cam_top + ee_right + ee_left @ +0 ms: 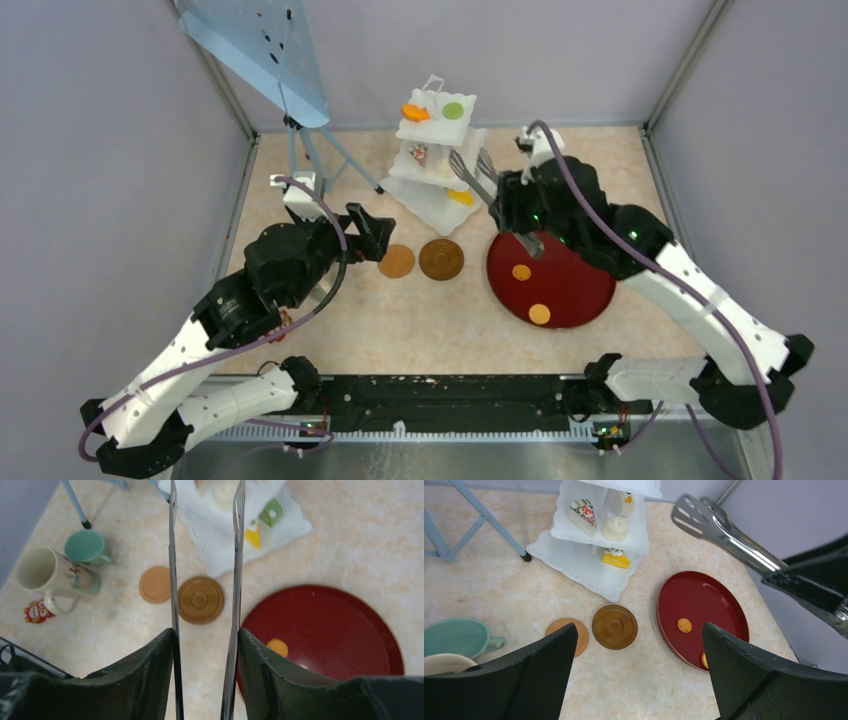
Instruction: Serve the afternoon tea
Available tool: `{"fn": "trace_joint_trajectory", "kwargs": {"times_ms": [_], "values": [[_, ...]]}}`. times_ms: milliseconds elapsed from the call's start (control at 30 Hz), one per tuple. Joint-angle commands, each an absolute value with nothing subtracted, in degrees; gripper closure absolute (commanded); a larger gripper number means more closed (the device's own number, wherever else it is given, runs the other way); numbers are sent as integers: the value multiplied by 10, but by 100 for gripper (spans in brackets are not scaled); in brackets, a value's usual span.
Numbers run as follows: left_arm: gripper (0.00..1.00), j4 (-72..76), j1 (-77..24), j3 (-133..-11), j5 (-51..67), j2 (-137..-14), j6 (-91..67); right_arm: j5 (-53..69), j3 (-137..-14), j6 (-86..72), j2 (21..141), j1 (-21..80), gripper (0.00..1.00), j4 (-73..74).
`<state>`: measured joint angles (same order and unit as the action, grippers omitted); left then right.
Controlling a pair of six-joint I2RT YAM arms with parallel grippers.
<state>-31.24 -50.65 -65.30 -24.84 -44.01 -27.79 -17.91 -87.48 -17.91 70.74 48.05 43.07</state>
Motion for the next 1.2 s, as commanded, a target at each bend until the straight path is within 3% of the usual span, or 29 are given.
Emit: {"fn": "trace_joint_trajectory", "kwargs": {"times_ms": [0,233,500,1167], "values": [[1,-280,-505,-641,-231,-440,-284,-222,-793,-251,609,487,52,544],[1,-264,-505,-640,-210,-462,-282,-235,-670,-374,545,487,51,638],[1,-265,-505,-641,-207,-465,-281,-258,-638,-414,618,487,50,682],[1,-268,-504,-639,-208,-461,-279,-208,-548,-408,651,476,48,559]]}}
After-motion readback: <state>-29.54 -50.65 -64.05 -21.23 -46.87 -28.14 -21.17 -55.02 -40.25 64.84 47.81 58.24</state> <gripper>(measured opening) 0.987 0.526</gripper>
